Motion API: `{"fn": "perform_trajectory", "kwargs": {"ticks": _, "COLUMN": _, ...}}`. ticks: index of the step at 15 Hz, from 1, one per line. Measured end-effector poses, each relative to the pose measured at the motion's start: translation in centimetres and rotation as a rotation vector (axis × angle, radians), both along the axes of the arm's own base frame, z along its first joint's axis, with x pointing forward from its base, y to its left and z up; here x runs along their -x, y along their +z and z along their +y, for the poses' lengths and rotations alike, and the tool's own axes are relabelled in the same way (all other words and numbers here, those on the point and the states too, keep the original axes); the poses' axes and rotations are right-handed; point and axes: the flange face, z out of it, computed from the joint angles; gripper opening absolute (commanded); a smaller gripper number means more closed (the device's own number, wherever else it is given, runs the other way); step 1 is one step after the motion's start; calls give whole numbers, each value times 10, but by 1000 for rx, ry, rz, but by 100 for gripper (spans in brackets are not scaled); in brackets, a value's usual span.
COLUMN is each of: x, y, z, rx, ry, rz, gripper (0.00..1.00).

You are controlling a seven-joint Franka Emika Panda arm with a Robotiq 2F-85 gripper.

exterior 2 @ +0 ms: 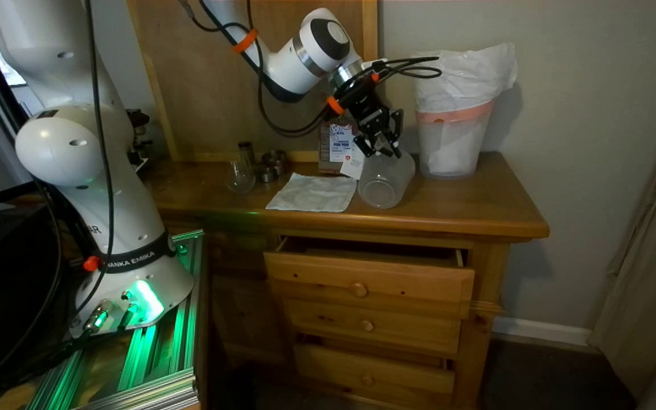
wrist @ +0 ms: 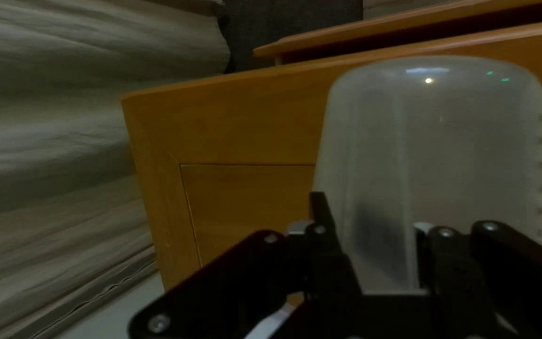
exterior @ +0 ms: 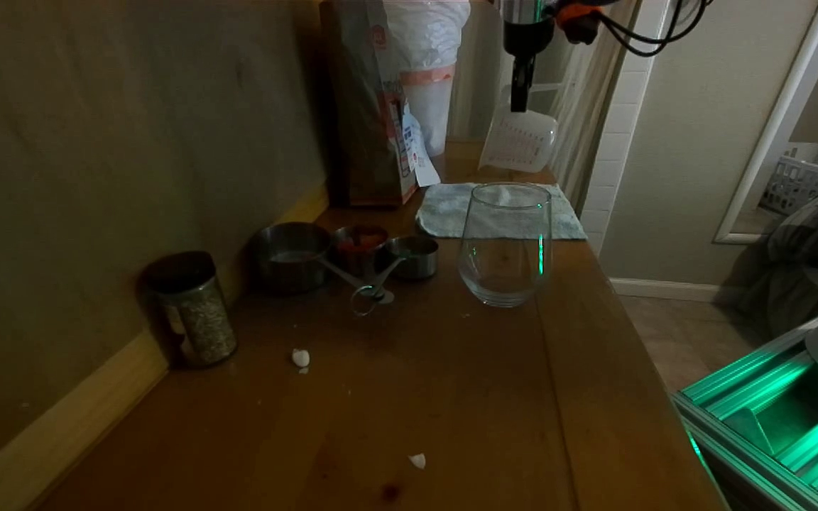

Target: Turn the plastic jar over

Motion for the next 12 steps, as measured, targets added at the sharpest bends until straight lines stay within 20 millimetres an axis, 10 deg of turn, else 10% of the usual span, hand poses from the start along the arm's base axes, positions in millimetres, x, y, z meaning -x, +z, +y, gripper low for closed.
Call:
{"fn": "perform_trajectory", "kwargs": {"ticks": 7, "x": -11, "y": 13, "z": -1, "rx": 4, "ry": -5, "rz": -28, "gripper": 95}}
{"fn": "perform_trajectory", "kwargs": {"ticks": 12, "x": -16, "y": 20, "z": -3, "rx": 10, "ry": -16, "rz": -38, "gripper": 100}}
